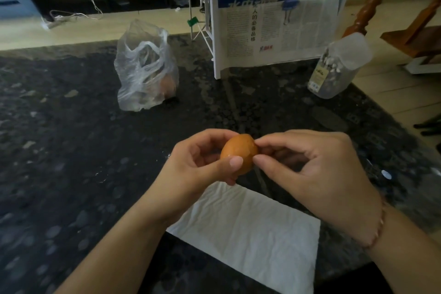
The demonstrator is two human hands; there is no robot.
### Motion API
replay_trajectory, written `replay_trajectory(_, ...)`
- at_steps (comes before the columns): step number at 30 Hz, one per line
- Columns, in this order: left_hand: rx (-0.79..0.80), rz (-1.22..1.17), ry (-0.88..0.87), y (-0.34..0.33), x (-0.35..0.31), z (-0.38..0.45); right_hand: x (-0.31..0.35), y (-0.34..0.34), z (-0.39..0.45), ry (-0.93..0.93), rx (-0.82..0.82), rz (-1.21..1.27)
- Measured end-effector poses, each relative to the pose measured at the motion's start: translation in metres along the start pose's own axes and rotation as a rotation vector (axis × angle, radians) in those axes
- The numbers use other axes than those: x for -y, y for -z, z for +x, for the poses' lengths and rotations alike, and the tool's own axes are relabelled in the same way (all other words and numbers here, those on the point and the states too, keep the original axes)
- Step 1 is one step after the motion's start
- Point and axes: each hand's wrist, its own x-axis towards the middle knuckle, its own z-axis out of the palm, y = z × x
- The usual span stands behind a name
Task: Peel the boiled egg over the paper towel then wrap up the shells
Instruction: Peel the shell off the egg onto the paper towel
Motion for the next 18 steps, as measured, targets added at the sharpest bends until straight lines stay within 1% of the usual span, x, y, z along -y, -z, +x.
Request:
replay_trajectory(9,-0.023,0.001,0.015,0.000,-0.001,0.000,0.002,-0.005,-0.001,0.054,-0.083,-0.053)
replay_trajectory(13,-0.038,0.025,0.024,-0.001,-0.002,0.000,0.002,-0.012,-0.004,0.050,-0.142,-0.112)
replay_trajectory(18,-0.049,0.014,0.038,-0.003,-0.003,0.000,0.003,-0.015,-0.005,0.034,-0.178,-0.109)
